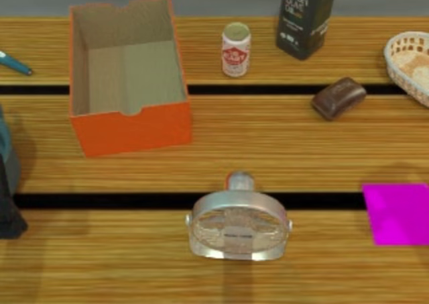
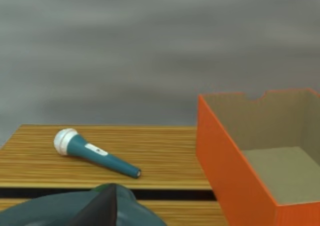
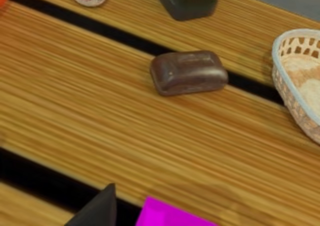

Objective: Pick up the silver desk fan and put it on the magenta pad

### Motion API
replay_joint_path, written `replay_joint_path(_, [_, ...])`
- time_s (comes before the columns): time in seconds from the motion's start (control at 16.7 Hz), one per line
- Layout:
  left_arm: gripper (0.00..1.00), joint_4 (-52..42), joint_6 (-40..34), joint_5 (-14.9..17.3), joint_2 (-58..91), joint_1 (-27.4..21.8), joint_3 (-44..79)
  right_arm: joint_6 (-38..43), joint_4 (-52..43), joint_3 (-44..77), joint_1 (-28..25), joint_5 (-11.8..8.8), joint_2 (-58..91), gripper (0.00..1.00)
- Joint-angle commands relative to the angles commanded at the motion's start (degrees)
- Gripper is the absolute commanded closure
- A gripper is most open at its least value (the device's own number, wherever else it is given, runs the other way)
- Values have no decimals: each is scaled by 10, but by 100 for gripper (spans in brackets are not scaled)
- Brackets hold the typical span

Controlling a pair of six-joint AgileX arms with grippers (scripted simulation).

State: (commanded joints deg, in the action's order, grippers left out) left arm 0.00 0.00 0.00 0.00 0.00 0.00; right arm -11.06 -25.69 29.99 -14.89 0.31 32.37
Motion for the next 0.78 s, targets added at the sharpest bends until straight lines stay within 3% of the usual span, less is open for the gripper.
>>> replay_joint_path(0.48, [0, 0, 0, 0, 0, 0, 0, -136, -297, 460, -195, -1, 480, 0])
replay_joint_path(0.78, [0, 0, 0, 0, 0, 0, 0, -207, -459, 672, -294, -1, 716, 0])
